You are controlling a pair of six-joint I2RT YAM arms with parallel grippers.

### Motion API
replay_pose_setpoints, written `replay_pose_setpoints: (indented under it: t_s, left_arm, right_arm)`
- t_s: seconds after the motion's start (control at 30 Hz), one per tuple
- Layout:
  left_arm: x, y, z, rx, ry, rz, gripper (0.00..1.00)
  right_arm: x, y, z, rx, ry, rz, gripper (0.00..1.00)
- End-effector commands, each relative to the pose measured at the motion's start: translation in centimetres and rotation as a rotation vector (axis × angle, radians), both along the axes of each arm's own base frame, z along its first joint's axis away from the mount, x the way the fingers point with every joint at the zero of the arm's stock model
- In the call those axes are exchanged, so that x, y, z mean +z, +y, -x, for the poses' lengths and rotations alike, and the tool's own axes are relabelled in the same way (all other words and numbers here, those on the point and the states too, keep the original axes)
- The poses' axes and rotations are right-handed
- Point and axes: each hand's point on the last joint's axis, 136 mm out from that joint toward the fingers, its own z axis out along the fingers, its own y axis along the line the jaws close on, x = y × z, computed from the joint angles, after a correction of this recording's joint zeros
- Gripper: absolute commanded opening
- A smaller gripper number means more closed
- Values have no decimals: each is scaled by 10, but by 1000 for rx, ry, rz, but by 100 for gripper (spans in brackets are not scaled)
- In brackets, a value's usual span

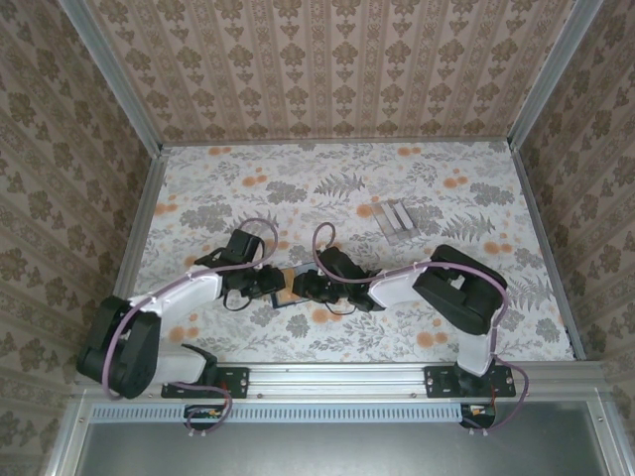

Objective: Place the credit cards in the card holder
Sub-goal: Insert the credit card into the card slot, then pick up the button from the card holder.

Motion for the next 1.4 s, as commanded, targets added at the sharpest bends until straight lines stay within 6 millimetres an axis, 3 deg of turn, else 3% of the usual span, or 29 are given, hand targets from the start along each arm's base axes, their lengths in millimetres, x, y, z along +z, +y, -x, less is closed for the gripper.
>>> replay_pose_setpoints:
  t_s: [0.0,0.23,0.47,0.77,0.93,1.1,1.37]
  left_arm:
    - [18,5,0,-10,-18,-1,34]
    - [12,17,3,18,0,-18,36]
    - [-11,25,14,42,47,-46,46]
    - [-23,22,13,57,66,-28,58]
    - [-27,15,11,44,87,-3,60]
    - [-29,9,6,40,88,18,56]
    - [-27,10,2,29,83,-5,52]
  right_arm:
    - [3,-23,5,12,-59,121,36]
    - [20,-54,3,25,-168,274,39]
    - [25,-80,-17,115,-277,600,45]
    - [-2,-63,-31,248,-260,778,49]
    - [-12,-70,-36,258,-262,891,50]
    - [-7,-88,-38,234,-284,974,38]
    - [9,-93,-35,216,-325,929,19]
